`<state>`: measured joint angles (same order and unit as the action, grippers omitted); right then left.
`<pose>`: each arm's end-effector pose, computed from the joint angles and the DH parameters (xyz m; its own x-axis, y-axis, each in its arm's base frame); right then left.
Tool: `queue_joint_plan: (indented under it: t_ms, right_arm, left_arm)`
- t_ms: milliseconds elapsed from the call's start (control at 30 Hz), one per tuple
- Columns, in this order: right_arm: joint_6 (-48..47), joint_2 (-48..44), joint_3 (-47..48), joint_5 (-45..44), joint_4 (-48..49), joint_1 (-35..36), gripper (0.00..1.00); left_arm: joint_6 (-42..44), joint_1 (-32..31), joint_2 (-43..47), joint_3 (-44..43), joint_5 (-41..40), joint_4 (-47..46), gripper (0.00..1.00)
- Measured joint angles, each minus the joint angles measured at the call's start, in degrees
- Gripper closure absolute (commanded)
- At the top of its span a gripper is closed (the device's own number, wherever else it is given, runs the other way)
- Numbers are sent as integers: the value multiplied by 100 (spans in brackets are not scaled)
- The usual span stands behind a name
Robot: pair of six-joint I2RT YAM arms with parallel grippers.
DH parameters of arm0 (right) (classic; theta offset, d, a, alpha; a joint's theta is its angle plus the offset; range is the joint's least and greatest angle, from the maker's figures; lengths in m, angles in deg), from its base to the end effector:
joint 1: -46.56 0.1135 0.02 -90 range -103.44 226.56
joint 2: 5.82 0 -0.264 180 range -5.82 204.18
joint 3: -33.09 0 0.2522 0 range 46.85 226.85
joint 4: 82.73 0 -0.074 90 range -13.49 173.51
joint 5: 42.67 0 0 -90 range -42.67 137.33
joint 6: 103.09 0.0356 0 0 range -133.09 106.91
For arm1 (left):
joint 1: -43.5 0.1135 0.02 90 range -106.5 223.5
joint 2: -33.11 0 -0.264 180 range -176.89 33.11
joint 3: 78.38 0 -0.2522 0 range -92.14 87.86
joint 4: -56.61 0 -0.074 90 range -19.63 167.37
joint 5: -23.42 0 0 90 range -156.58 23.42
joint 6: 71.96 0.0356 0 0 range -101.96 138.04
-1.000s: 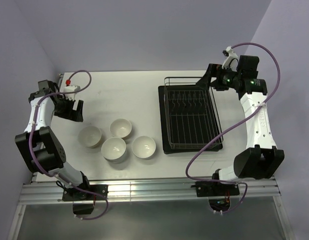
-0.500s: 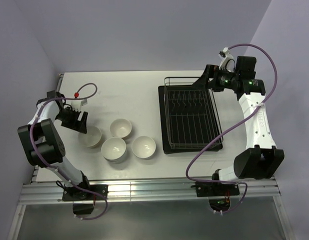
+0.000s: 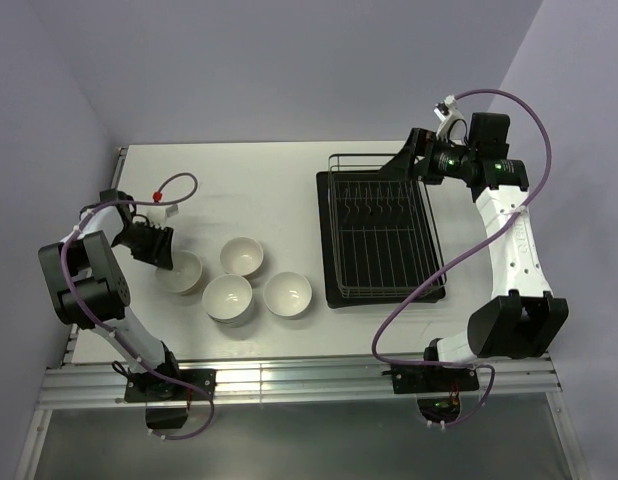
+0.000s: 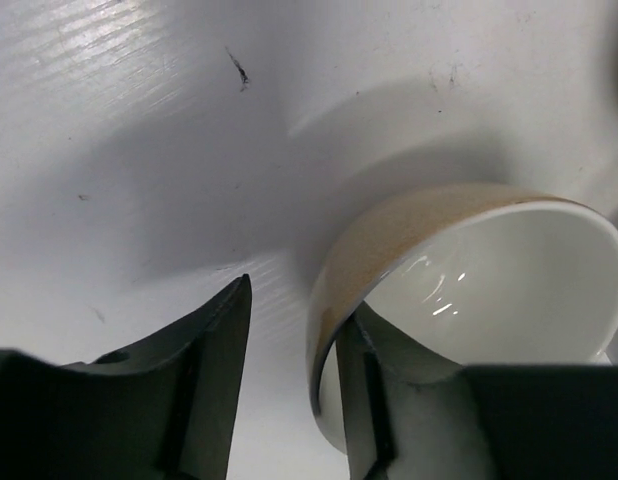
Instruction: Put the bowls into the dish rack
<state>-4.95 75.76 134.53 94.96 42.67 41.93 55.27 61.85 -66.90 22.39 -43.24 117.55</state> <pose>0.3002 0.0021 0.4045 -0.6403 0.1476 -0.7539 -0.4648 0.7069 0.5331 0.3054 0.0864 0.1784 -0.8900 0.2901 -0.3519 0.3812 0.8967 -0.2250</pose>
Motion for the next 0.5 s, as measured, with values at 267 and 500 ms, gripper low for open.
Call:
queue_joint_plan:
  t_ms: [267, 500]
  right_arm:
    - [208, 0, 0, -11, 81, 0, 0]
    - [107, -114, 0, -275, 214, 15, 0]
  left_arm:
    - [-170, 0, 0, 57, 140, -181, 96]
    - [-299, 7, 7, -225, 149, -116, 100]
